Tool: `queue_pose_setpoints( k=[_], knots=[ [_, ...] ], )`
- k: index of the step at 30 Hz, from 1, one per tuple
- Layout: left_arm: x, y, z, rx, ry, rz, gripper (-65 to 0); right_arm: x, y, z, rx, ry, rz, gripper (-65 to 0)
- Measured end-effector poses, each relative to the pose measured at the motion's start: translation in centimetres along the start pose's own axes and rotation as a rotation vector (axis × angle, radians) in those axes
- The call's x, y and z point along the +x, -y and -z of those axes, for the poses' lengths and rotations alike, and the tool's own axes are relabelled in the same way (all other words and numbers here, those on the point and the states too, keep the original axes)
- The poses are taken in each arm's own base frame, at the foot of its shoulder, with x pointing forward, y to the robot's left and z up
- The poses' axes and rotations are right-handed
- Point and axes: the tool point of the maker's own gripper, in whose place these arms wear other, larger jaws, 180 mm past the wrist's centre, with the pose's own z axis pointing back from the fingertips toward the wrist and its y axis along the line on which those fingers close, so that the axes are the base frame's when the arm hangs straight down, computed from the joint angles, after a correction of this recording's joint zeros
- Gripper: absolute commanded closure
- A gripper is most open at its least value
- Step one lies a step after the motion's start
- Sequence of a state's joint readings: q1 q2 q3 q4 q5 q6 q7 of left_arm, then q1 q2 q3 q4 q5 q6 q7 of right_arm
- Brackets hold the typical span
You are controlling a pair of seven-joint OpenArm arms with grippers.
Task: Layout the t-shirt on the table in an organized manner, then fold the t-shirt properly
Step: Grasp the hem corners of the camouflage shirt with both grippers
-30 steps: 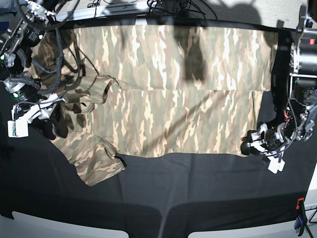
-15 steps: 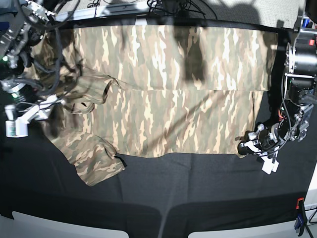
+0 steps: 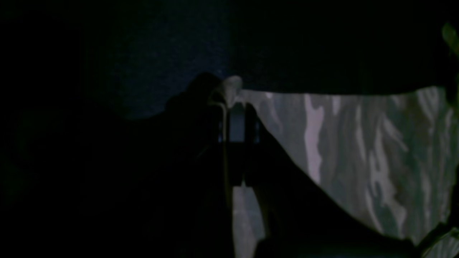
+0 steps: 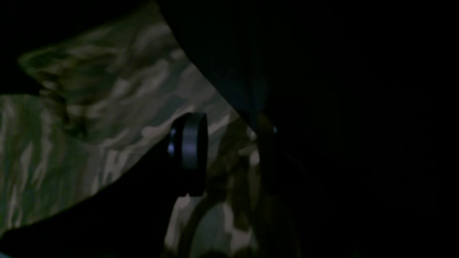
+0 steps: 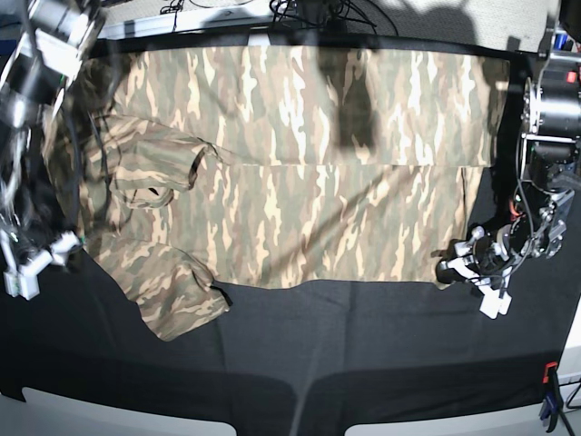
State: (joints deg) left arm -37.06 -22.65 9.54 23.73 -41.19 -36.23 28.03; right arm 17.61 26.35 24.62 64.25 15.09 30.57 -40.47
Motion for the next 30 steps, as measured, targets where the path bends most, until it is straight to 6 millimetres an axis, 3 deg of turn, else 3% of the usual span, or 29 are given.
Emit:
queue_pose_setpoints(
  k=[3, 7, 9, 12, 19, 22, 24, 30],
  knots=[
    [0.0, 0.0, 0.0, 0.001, -0.001, 0.000, 0.0, -0.2, 0.1, 2.5, 0.009, -0.099, -0.009, -22.5],
    [-0.1, 0.0, 0.0, 0.000, -0.003, 0.000, 0.0, -0.8, -1.4, 5.1, 0.043, -0.199, -0.025, -22.5],
    [-0.1, 0.0, 0.0, 0.000, -0.004, 0.000, 0.0, -1.9, -1.3, 5.9, 0.014, -0.256, -0.008, -22.5],
    [-0.1, 0.0, 0.0, 0.001, -0.006, 0.001, 0.0, -4.4, -0.3, 6.4, -0.051, -0.318, -0.019, -22.5],
    [-0.2, -0.1, 0.0, 0.001, -0.006, 0.001, 0.0, -5.3, -0.6, 6.6, -0.035, -0.350, -0.011, -21.9],
    [-0.1, 0.0, 0.0, 0.001, -0.006, 0.001, 0.0, -5.3, -1.7, 6.5, 0.030, -0.353, 0.001, -13.2],
    [-0.1, 0.0, 0.0, 0.001, -0.006, 0.001, 0.0, -5.4, -2.1, 6.5, 0.050, -0.354, 0.006, -0.6],
    [-0.1, -0.1, 0.0, 0.001, -0.006, 0.001, 0.0, -5.0, -2.2, 6.6, 0.055, -0.354, 0.010, 0.0]
  ],
)
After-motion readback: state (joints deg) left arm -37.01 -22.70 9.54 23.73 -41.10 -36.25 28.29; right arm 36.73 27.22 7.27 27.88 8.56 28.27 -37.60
